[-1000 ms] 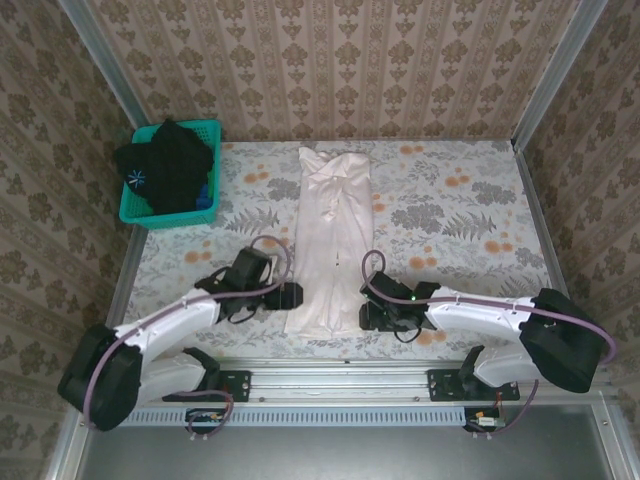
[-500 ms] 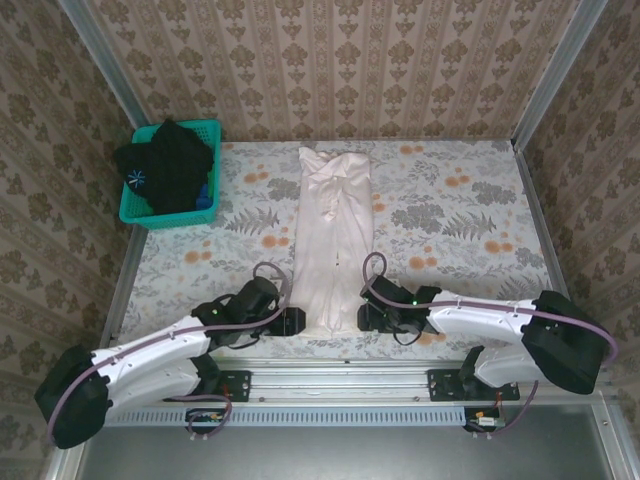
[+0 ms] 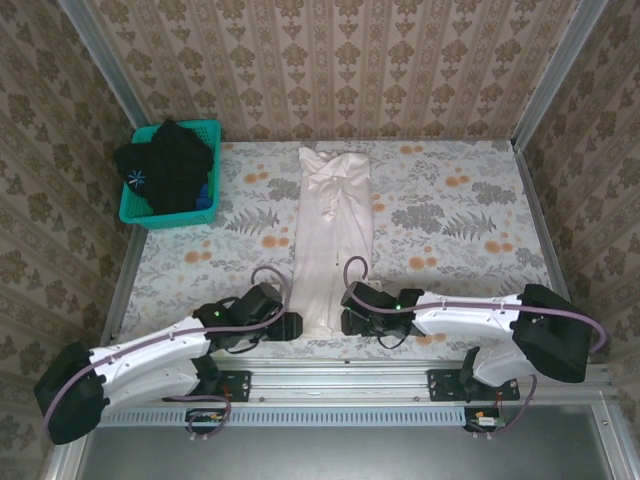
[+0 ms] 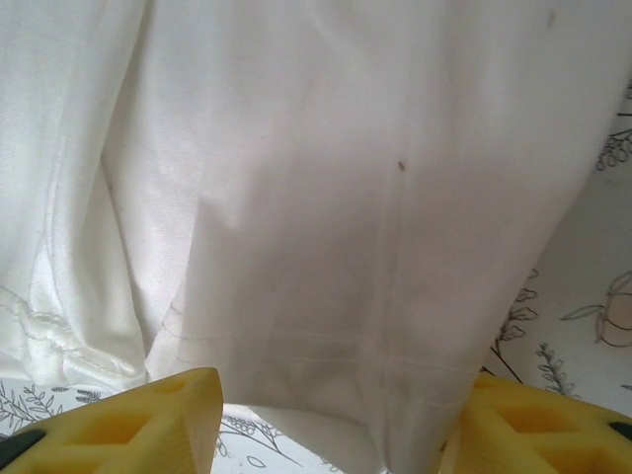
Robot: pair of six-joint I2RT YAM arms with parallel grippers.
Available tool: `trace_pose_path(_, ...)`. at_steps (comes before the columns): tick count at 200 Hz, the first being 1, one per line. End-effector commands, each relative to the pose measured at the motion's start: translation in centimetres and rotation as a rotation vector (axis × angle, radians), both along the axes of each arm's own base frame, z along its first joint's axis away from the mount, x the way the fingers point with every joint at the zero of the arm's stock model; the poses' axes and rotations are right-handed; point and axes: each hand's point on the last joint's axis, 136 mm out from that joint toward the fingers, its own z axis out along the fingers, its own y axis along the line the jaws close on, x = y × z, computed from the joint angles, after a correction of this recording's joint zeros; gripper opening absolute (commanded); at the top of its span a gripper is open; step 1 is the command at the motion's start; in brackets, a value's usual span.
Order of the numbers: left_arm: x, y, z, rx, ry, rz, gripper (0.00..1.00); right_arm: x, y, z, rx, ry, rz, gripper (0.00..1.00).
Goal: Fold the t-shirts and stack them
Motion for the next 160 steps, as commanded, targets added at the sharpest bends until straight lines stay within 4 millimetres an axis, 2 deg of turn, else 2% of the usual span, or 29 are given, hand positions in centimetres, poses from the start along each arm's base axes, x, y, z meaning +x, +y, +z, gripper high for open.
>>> trace_pose_path(1, 0.4, 0.1, 0.2, 0.021, -0.013, 0.023, 0.74, 0.0, -0.5, -0.9, -0.043, 0.014, -0.032, 0.58)
trace_pose_path(53, 1.7, -3.6, -0.1, -0.047, -0.032, -0.017, 0.74, -0.1, -1.9, -1.7, -0.083, 0.008, -0.067, 0.57)
trace_pose_path(67, 1.9, -4.5, -0.2, -0.066, -0.030, -0.024, 0.69, -0.1, -1.9, -1.8, -0.073, 0.000, -0.070, 0.57)
trace_pose_path(82, 2.0, -5.6, 0.2, -0.108, -0.031, -0.041, 0.54, -0.1, -1.8, -2.1, -0.065, 0.004, -0.069, 0.50)
trace_pose_path(94, 2.1, -6.1, 0.7, -0.137, -0.042, -0.042, 0.47, -0.2, -1.7, -2.1, -0.068, 0.008, -0.068, 0.45)
trace_pose_path(125, 1.8, -7.5, 1.8, -0.212, -0.044, -0.079, 0.41, 0.2, -1.5, -1.2, -0.045, -0.020, -0.069, 0.32)
trace_pose_path(146, 1.5, -8.6, 2.3, -0.272, -0.037, -0.106, 0.41, 0.3, -1.5, -1.0, -0.044, -0.031, -0.062, 0.29)
trace_pose_path(150, 1.5, -8.7, 2.3, -0.279, -0.033, -0.109, 0.41, 0.5, -1.3, -0.2, -0.019, -0.046, -0.061, 0.29)
trace_pose_path(160, 1.4, -9.0, 2.4, -0.292, -0.026, -0.115, 0.42, 0.6, -1.2, 0.1, -0.014, -0.052, -0.059, 0.29)
